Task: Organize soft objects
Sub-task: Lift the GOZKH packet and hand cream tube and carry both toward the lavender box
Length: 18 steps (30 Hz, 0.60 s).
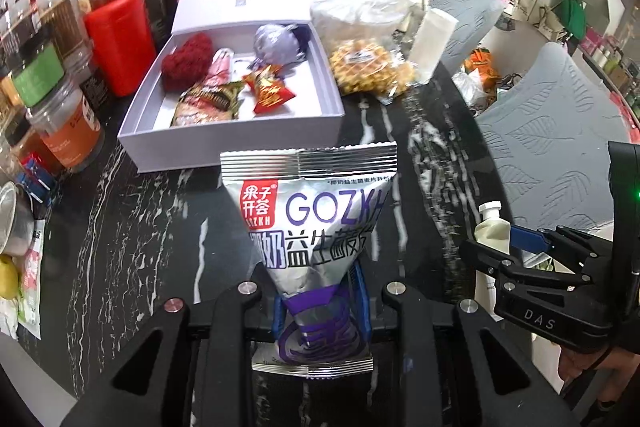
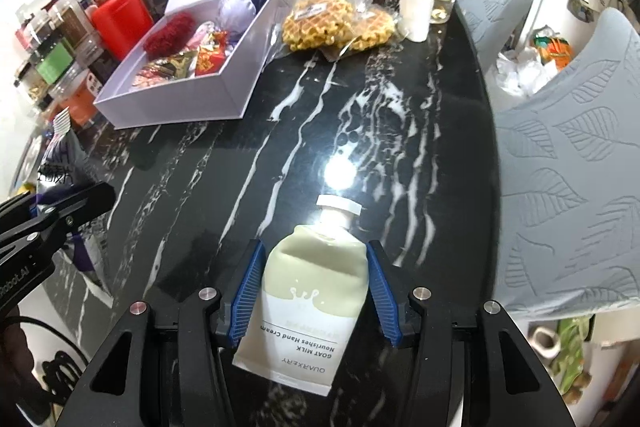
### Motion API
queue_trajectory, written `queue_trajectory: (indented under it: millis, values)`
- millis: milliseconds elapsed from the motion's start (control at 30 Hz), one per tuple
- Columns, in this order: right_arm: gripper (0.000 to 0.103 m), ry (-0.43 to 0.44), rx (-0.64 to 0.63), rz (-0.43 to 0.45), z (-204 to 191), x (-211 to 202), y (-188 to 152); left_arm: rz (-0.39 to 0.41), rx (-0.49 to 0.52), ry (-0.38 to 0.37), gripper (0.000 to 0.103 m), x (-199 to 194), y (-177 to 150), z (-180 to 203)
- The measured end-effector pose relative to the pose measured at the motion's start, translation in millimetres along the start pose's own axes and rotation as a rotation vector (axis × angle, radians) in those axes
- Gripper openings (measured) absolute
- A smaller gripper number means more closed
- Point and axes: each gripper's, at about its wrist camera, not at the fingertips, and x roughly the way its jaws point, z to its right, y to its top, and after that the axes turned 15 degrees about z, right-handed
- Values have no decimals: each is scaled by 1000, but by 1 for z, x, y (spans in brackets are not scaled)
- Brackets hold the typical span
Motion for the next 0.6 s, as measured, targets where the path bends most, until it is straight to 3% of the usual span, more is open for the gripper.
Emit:
queue_trajectory:
  millis: [600]
  values:
    - [51, 71, -8, 82, 23, -95, 7, 64, 16, -26, 27, -81, 16, 63]
